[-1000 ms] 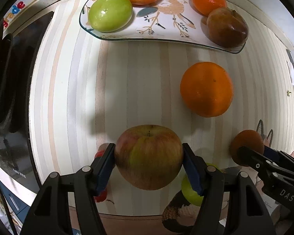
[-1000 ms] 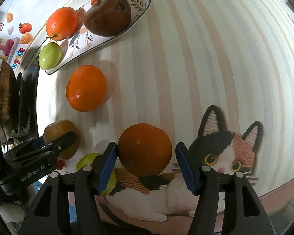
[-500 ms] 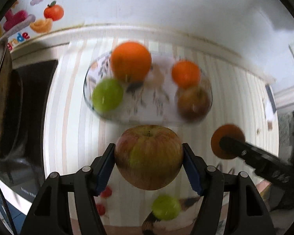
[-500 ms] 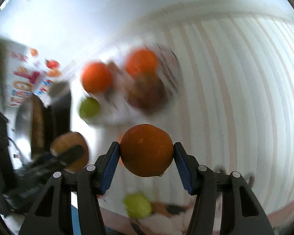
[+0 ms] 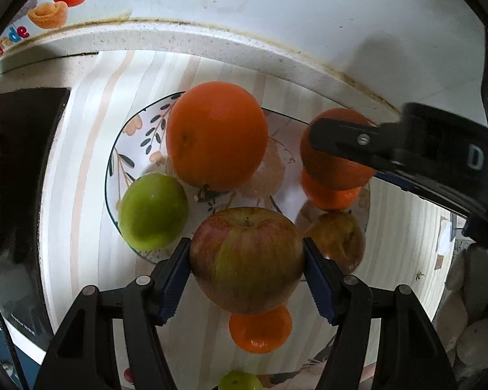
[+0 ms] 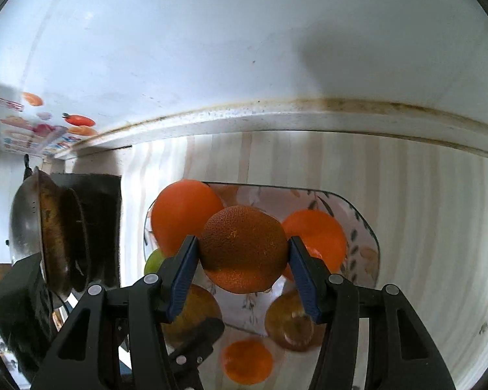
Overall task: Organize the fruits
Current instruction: 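Place both fruits onto the floral plate and open both grippers, then move both open grippers back toward the remaining fruits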
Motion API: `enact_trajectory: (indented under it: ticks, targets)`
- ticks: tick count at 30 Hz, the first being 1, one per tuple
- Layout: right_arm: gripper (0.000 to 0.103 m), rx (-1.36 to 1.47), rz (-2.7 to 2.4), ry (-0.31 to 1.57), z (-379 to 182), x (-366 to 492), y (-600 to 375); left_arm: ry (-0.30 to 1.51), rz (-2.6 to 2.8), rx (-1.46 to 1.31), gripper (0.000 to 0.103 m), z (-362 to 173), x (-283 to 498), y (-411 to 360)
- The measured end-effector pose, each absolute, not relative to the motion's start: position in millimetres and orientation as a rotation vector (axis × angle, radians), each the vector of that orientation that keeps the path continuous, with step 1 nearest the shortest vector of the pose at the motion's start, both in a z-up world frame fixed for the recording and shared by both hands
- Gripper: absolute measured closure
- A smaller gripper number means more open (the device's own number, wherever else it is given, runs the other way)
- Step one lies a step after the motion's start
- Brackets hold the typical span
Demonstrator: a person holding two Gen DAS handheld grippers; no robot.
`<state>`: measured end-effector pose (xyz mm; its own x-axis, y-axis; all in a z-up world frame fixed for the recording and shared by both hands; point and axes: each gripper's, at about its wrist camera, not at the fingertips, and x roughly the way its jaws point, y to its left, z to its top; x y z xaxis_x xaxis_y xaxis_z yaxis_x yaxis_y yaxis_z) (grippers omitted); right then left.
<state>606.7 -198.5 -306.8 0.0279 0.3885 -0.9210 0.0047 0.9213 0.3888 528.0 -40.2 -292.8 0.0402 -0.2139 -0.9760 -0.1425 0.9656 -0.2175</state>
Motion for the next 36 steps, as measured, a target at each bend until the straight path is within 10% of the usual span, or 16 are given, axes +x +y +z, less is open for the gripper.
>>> enact_trajectory:
  ticks: [5,9,13,36]
  targets:
    - [0.043,0.305,0.331,1.583,-324,617,-189,1.553,-0.030,-0.280,0.039,-307,534,-43]
    - [0.015,0.321,0.335,1.587,-322,619,-192,1.542,-0.040,-0.282,0.019,-307,533,-44]
    - [0.010,0.303,0.302,1.570,-312,614,-198,1.501,-0.033,-0.257,0.015,-291,531,-41]
    - [0.009,0.153,0.040,1.352,-238,476,-229,1.318,0.040,-0.082,0.015,-214,455,-4]
